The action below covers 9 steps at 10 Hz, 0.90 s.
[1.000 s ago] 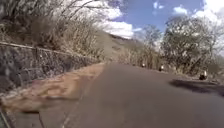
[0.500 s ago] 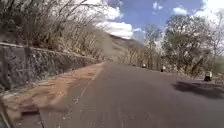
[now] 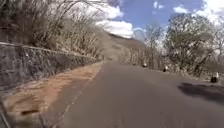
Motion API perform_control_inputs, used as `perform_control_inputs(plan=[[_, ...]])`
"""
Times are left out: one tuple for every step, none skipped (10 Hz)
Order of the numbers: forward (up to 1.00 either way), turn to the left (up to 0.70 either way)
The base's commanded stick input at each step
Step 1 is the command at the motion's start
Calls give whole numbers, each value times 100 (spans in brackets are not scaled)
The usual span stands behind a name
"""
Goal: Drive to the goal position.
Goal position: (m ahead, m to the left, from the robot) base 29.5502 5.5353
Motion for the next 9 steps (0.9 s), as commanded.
perform_control_inputs(plan=[[70,0],[70,0],[70,0],[70,0],[70,0],[70,0],[70,0],[70,0],[70,0]])
